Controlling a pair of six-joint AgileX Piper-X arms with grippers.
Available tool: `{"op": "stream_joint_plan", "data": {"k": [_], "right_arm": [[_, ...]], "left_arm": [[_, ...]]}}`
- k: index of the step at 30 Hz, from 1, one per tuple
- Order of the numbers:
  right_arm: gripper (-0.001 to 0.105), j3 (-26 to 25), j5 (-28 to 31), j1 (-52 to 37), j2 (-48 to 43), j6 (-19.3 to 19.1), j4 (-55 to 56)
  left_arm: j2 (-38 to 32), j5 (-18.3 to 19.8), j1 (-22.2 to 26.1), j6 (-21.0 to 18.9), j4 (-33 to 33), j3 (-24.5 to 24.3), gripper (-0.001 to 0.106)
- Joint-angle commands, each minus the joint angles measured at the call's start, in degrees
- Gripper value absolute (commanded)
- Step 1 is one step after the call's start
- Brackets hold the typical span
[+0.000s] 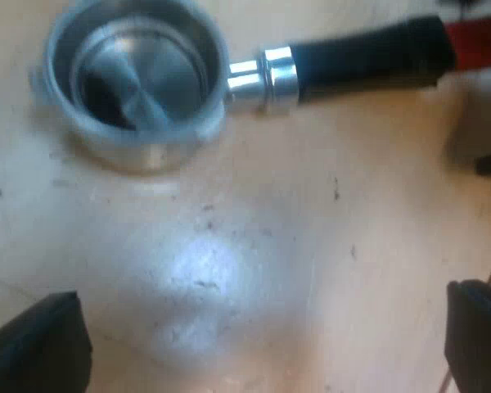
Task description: Grind coffee beans and then tamp
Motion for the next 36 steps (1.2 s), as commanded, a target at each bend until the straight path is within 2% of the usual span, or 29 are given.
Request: {"op": "stream_joint_plan", "data": {"k": [1,7,12,17,18,23,24,25,26,28,32,36], "right_arm": [[0.090,-2.3,0.5,-0.2,-0.2,0.1,6.4],[0.093,-6.0,0.5,0.0,-2.6,-0.7,11.3],[0.093,-7.7,0.5,0.0,-7.4,-2.0,12.5],[0.093,-7.7,0.5,0.0,-13.3,-3.0,12.2],[0.093,-7.7,0.5,0.0,-13.8,-3.0,12.1],[0.093,-7.7,0.5,0.0,-16.9,-4.4,10.6],[0.093,-7.7,0.8,0.0,-18.6,-6.7,6.8],[0.093,-7.7,0.8,0.0,-18.7,-15.2,-2.4],[0.093,-7.7,0.8,0.0,-18.4,-18.0,-5.3],[0.093,-7.7,0.8,0.0,-17.8,-21.1,-8.7],[0.093,-7.7,0.8,0.0,-16.0,-22.0,-14.0],[0.093,-7.7,0.8,0.0,-13.5,-22.0,-17.7]], "left_arm": [[-0.2,-0.2,-0.3,0.2,1.5,-0.2,0.090],[-0.9,-1.7,-0.3,0.2,5.8,-2.5,0.090],[-4.8,-2.5,-0.3,-0.5,9.6,-3.8,0.090],[-10.2,-6.8,-0.3,-2.4,12.3,-3.8,0.090],[-12.8,-8.6,-0.3,-4.0,13.0,-3.8,0.090],[-17.6,-14.3,-0.3,-9.3,14.6,-4.0,0.090],[-18.4,-16.4,-0.3,-10.7,15.1,-4.3,0.090],[-18.7,-17.9,-0.3,-11.5,15.2,-4.4,0.090],[-19.1,-20.5,-0.3,-12.5,15.3,-4.9,0.090],[-19.0,-22.1,0.3,-12.6,16.3,-6.0,0.090],[-19.0,-23.3,4.0,-12.7,18.1,-8.3,0.090],[-19.0,-22.2,9.1,-12.5,18.1,-9.2,0.090]]}}
